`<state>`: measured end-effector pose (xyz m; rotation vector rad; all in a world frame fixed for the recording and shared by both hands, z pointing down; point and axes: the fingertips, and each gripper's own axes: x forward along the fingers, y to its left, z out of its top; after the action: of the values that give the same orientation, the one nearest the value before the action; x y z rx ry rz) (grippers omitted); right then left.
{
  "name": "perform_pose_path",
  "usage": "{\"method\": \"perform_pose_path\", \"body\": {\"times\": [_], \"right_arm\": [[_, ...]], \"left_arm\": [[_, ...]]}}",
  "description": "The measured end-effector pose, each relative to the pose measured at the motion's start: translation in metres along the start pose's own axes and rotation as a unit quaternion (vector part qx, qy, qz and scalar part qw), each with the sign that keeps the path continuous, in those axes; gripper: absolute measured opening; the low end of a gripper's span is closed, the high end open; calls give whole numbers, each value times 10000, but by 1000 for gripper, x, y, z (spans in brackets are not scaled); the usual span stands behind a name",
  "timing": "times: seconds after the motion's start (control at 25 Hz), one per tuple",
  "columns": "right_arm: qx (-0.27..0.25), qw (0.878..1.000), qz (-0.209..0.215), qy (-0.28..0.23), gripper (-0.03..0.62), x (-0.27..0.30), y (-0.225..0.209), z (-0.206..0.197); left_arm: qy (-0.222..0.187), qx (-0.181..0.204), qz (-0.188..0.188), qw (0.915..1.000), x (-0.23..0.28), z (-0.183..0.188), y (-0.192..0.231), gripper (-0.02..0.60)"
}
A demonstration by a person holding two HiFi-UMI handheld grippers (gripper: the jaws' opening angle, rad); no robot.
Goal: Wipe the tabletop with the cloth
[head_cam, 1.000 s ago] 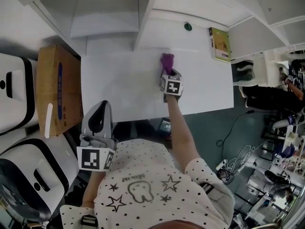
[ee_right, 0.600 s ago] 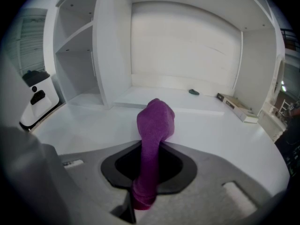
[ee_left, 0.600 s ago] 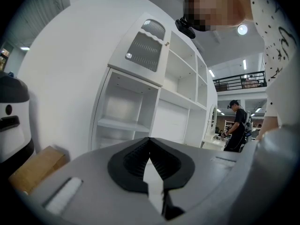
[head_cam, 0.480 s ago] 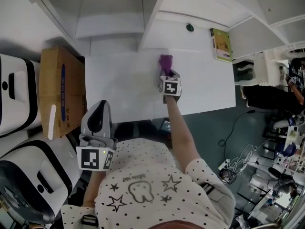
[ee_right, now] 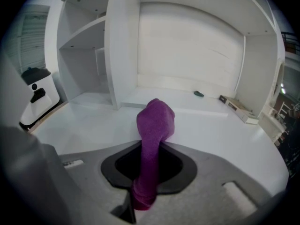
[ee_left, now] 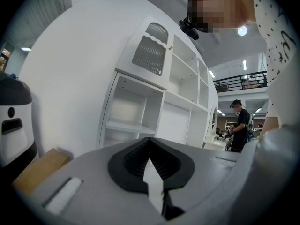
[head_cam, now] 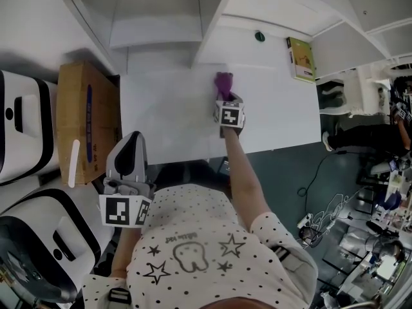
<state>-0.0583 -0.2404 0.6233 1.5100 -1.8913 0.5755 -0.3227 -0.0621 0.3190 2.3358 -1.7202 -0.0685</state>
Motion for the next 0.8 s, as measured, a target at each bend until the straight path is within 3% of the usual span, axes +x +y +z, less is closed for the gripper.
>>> {"method": "perform_pose_path", "body": {"times": [0.8], "right_arm": [[-229,9993,272,-88,63,-4,63,7]], "left_arm": [[-40,97,-56,9999,-13,4,13,-5]]}}
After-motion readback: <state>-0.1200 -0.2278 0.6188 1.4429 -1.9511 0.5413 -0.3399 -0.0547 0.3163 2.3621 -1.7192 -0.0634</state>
